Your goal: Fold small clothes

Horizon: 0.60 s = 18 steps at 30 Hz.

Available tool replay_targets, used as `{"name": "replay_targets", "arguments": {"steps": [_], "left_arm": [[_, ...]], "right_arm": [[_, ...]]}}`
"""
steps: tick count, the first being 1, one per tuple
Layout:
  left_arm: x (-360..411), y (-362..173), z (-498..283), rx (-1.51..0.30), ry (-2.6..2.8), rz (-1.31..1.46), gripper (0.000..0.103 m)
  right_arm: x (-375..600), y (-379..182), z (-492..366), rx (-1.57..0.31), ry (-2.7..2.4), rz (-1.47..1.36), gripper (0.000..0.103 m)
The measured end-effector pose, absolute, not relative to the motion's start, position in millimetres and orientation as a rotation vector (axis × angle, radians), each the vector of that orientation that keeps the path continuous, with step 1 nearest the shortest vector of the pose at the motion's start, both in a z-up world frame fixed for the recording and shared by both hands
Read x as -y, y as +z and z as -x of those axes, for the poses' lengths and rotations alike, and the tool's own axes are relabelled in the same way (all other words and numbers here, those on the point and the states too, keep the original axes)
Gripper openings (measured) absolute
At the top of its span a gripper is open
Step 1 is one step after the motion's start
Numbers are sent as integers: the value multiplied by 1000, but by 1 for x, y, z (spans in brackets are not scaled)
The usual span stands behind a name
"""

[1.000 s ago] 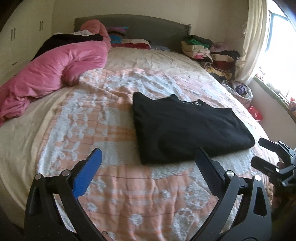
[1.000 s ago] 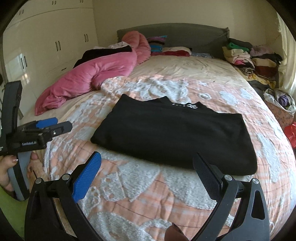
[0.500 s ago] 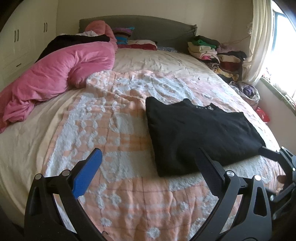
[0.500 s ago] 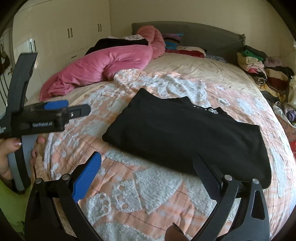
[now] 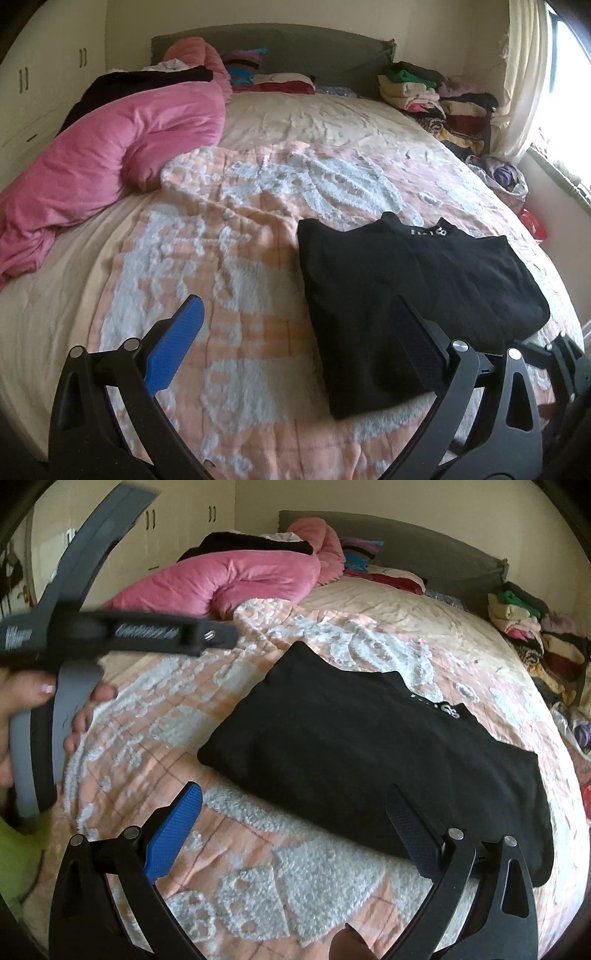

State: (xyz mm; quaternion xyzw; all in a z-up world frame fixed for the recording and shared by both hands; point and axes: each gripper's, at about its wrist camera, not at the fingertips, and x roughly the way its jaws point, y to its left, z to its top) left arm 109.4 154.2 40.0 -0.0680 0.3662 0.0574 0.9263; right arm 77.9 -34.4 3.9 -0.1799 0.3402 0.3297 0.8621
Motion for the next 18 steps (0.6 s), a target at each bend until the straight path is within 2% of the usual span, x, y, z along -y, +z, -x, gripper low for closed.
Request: {"name": "replay_targets", "arguments": {"steps": [18], "left_arm": [[-158, 28, -177, -796, 134, 79, 94]], "right_arm": [[-3, -40, -80, -708, 658, 580, 99]]}}
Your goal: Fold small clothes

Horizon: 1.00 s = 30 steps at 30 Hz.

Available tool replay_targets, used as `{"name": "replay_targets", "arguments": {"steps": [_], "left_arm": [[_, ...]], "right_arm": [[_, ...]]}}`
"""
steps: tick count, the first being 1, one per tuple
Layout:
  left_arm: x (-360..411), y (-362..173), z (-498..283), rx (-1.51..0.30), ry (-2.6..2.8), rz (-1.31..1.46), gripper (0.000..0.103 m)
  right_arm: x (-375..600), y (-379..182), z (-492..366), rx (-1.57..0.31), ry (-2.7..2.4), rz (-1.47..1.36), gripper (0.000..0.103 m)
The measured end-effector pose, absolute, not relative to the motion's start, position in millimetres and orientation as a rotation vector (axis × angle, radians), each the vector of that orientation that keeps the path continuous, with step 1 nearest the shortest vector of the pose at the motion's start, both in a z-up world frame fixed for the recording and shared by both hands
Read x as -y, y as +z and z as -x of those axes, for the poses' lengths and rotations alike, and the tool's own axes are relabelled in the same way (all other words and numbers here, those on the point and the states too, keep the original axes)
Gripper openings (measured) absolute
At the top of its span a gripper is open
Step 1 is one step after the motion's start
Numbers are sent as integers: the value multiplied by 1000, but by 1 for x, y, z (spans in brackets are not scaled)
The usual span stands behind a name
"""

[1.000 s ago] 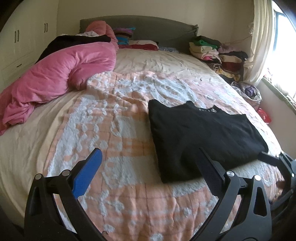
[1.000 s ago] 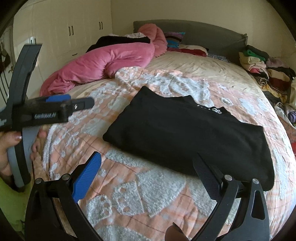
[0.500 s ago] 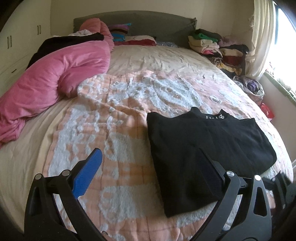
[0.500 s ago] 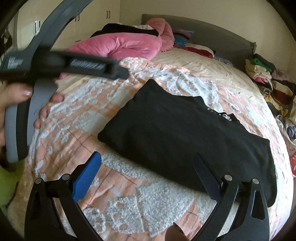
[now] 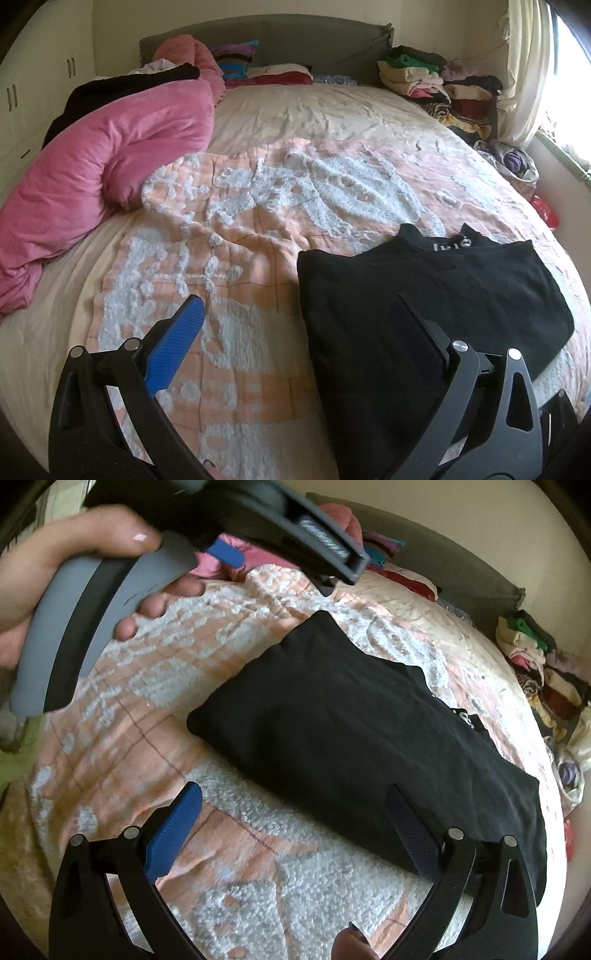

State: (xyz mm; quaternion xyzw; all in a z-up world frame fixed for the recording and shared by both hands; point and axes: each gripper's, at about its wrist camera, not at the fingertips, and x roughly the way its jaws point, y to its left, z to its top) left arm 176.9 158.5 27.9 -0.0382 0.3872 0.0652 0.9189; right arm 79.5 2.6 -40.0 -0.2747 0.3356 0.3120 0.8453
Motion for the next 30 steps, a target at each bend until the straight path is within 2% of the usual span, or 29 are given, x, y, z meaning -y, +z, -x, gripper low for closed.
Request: {"name": "replay_targets", "arguments": {"steps": [21, 23, 24, 26, 29, 30], "left_arm": [[-184, -5, -211, -851, 140, 183, 94], [-185, -9, -213, -859, 136, 198, 94], [-186, -11, -214, -862, 133, 206, 94], [-187, -12, -214, -862, 131, 224, 94], [-187, -12, -214, -857, 106, 251, 94], [-186, -12, -214, -857, 100, 253, 94]], "right_arm": [[-47, -69, -117, -583, 521, 779, 97], [-44, -65, -117, -550, 506, 761, 90], [-41, -62, -116, -540, 511, 747, 77], [-36, -57, -114, -533, 521, 712, 71], [-29, -50, -108, -507, 536, 679, 50], [-27, -48, -106, -504, 548, 663, 35]]}}
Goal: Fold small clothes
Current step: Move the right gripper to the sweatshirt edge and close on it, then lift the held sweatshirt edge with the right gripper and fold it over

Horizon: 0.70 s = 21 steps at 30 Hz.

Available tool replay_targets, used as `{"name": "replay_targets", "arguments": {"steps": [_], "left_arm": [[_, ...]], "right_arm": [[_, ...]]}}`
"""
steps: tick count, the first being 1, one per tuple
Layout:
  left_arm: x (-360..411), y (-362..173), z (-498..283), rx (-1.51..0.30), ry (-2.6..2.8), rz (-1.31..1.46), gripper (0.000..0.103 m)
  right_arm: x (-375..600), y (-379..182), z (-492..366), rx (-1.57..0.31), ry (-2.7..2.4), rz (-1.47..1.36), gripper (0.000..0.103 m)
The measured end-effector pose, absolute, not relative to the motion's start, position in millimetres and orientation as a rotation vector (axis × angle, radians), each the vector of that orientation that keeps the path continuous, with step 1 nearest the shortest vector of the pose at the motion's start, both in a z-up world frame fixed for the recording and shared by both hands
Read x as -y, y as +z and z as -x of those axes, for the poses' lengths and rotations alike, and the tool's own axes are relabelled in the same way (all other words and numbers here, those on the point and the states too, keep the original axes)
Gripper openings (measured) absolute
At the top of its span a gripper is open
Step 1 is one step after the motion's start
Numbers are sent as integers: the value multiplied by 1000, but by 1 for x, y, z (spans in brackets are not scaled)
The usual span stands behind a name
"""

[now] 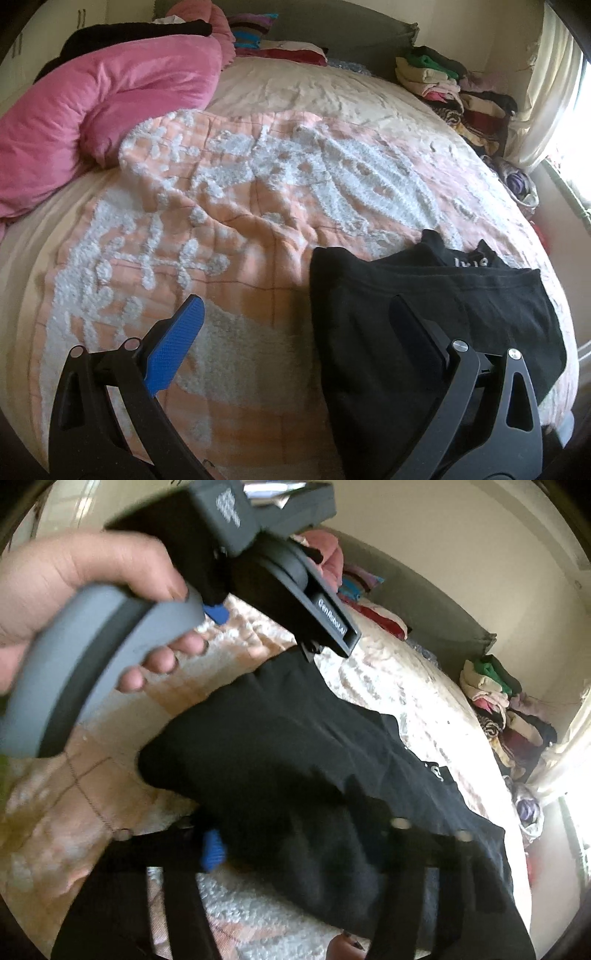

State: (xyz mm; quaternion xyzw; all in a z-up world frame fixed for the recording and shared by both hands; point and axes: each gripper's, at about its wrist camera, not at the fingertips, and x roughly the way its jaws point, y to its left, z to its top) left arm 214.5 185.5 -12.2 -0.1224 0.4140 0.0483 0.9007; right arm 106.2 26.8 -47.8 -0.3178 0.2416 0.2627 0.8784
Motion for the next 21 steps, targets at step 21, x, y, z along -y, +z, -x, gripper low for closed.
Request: {"name": "replay_targets", "arguments": {"steps": [21], "left_arm": [[-148, -23, -215, -903, -36, 314, 70]], "right_arm": [[2, -26, -78, -468, 554, 510, 7]]}}
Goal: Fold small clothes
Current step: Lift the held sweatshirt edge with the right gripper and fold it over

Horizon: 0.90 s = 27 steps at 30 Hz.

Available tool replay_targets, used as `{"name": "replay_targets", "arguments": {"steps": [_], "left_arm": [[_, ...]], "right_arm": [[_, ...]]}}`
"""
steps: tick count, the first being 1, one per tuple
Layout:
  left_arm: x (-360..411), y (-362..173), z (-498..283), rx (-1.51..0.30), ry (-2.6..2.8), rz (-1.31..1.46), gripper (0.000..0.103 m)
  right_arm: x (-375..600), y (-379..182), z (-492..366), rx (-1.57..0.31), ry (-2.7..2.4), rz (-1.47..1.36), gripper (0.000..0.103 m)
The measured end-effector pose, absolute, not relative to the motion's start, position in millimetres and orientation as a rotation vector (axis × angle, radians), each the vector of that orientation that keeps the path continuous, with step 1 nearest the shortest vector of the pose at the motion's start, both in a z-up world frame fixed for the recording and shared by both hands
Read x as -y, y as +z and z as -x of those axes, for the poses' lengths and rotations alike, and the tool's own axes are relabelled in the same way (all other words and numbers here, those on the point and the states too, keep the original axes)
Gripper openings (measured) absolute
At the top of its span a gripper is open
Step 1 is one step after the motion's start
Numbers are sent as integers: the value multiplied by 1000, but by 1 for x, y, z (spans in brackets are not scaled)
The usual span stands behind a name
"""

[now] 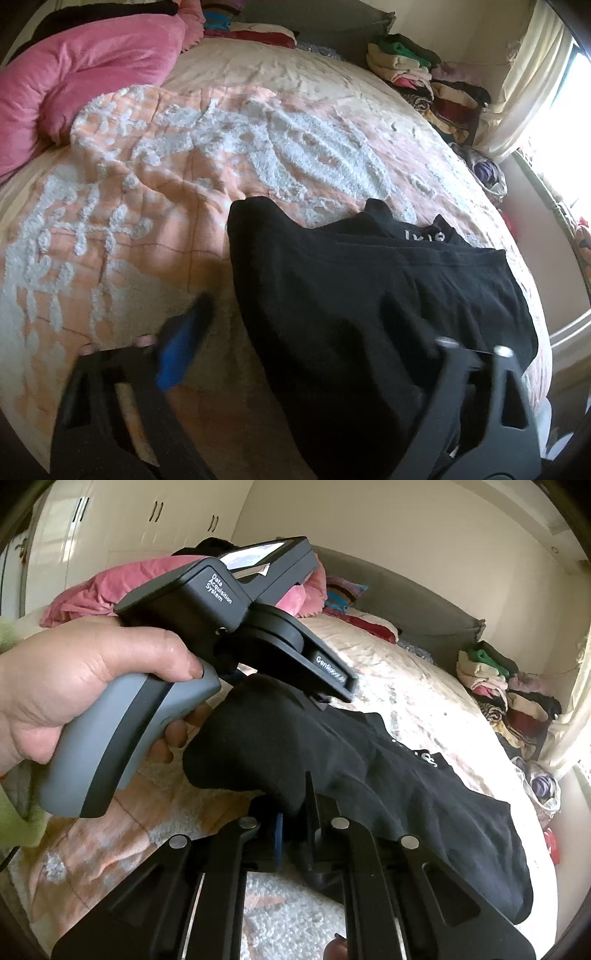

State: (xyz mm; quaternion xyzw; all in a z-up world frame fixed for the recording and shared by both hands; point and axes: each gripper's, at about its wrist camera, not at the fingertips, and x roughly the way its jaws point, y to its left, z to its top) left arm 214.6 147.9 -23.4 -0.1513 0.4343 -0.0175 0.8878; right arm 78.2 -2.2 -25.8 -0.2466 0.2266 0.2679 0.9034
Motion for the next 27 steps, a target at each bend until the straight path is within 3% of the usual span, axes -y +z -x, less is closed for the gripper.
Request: {"name": "replay_targets", "arguments": {"steps": [1, 3, 4, 5, 27], "left_arm": [[-145, -21, -215, -903, -37, 311, 56], [-139, -16, -215, -895, -40, 309, 40], [-137, -13, -214, -890, -41, 304, 23], [-134, -9, -214, -883, -41, 297, 14], [-21, 76, -217, -772, -122, 142, 11]], "right_arm": [[5, -25, -78, -467, 554, 501, 7], [11, -21, -79, -461, 550, 483, 7], [13, -20, -78, -457, 549, 477, 7], [18, -18, -77, -454, 545, 463, 7], [116, 26, -75, -397, 429, 221, 6]]}}
